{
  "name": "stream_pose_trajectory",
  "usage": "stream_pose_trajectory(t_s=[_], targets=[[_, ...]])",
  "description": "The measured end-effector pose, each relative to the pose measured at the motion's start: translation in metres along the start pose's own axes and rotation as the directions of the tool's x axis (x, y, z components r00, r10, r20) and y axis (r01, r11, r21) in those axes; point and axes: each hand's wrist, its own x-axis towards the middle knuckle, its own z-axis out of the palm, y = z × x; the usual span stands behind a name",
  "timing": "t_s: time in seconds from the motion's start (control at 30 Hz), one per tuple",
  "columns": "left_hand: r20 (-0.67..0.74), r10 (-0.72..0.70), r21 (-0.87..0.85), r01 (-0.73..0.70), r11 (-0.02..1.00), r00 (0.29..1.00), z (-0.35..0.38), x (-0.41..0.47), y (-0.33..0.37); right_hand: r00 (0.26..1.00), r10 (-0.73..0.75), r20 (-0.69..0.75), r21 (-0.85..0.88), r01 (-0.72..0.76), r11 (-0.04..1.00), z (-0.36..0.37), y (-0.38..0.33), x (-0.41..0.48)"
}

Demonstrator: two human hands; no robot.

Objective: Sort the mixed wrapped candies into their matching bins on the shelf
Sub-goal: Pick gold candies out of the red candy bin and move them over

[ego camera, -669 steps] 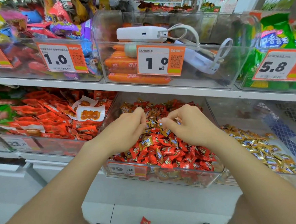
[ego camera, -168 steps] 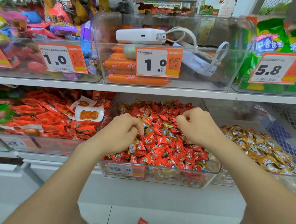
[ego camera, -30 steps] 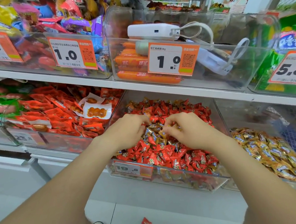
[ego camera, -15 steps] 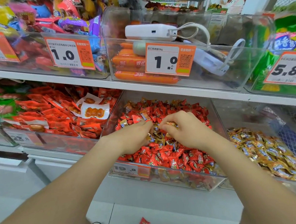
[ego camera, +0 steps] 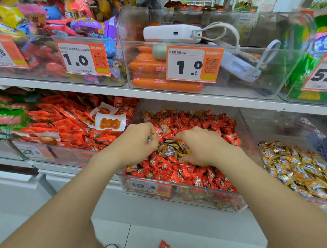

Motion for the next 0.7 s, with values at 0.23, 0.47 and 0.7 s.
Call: stream_pose_trajectory(t_s=[0.23,0.47,0.7], targets=[[-0.04,-0.02,0.191,0.028,0.981,0.999,0.013,0.005,0.008,0.998,-0.048,-0.041,-0.2,0.039,0.979,0.013,-0.02,0.021],[0.156,0.002,0.321,-0.052,0.946,0.988,0.024,0.013,0.014,0.991,-0.017,-0.135,0.079,0.028,0.996,0.004,0.002,0.013],[0.152,0.061,0.359,-0.113,0.927,0.987,0.03,0.02,0.018,0.965,0.054,-0.257,0.399,0.055,0.915,-0.003,0.03,-0.016]])
